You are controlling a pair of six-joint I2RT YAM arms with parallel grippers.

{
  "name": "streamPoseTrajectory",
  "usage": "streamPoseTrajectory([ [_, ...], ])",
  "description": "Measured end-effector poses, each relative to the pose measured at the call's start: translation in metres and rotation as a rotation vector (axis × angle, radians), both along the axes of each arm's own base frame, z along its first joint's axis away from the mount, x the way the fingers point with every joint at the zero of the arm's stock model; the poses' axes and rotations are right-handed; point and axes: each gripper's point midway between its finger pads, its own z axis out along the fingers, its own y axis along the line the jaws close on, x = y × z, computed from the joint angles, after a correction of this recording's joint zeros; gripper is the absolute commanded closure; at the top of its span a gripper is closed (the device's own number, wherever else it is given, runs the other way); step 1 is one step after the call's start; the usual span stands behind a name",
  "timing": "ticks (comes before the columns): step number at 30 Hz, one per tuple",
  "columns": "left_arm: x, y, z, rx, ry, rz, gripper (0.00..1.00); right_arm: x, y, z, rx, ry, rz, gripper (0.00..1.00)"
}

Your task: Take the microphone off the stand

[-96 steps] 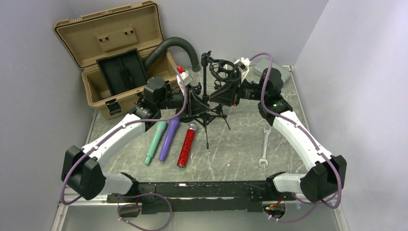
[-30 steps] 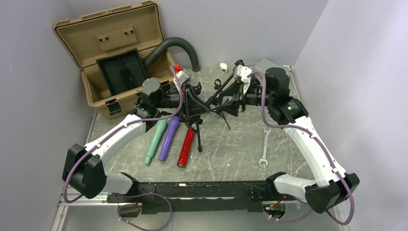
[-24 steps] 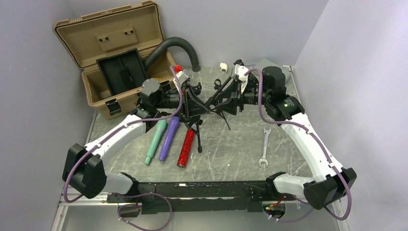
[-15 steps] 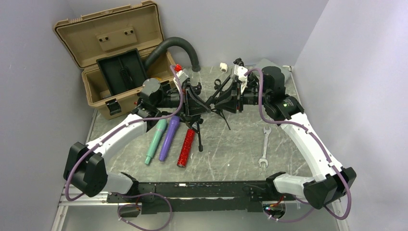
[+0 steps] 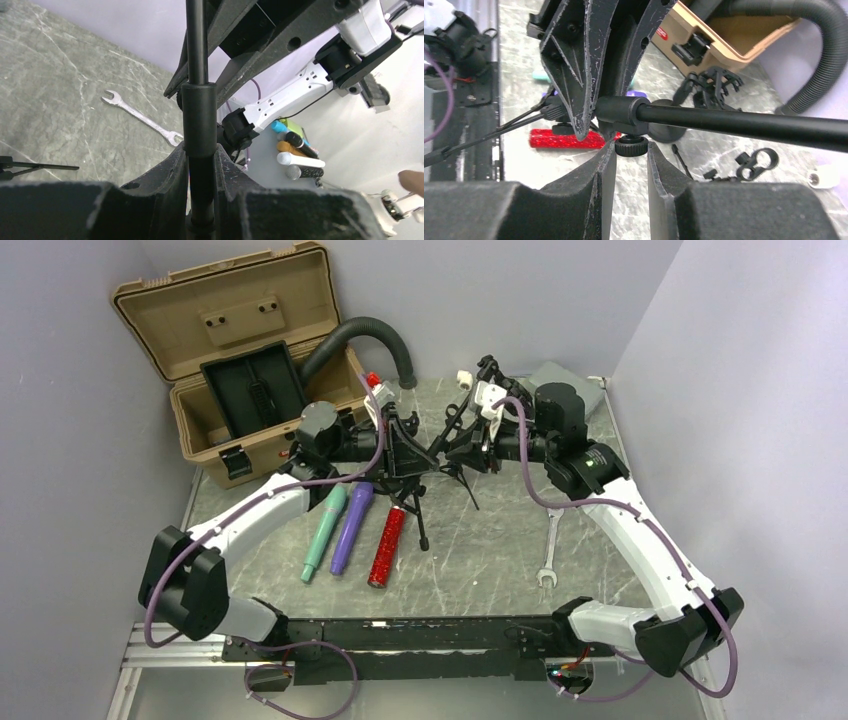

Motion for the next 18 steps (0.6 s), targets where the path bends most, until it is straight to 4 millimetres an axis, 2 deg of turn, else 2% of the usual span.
streamPoseTrajectory([
  [7, 0.014, -0.007, -0.007, -0.014, 0.113, 0.009, 1.00, 0.019, -0.004, -0.008, -0.090, -0.092, -0.123, 0.85],
  [10, 0.023, -0.012, -0.009, -0.025, 0.158, 0.010, 1.00, 0.028, -0.008, -0.010, -0.137, -0.139, -0.189, 0.80],
  [12, 0.027, -0.014, -0.009, -0.031, 0.182, 0.006, 1.00, 0.033, -0.009, -0.011, -0.166, -0.168, -0.226, 0.73],
  [15, 0.031, -0.016, -0.010, -0.040, 0.208, 0.003, 1.00, 0.039, -0.011, -0.014, -0.204, -0.200, -0.265, 0.58],
  [18, 0.030, -0.020, -0.009, -0.047, 0.216, -0.018, 1.00, 0.039, -0.004, -0.015, -0.215, -0.221, -0.254, 0.46],
])
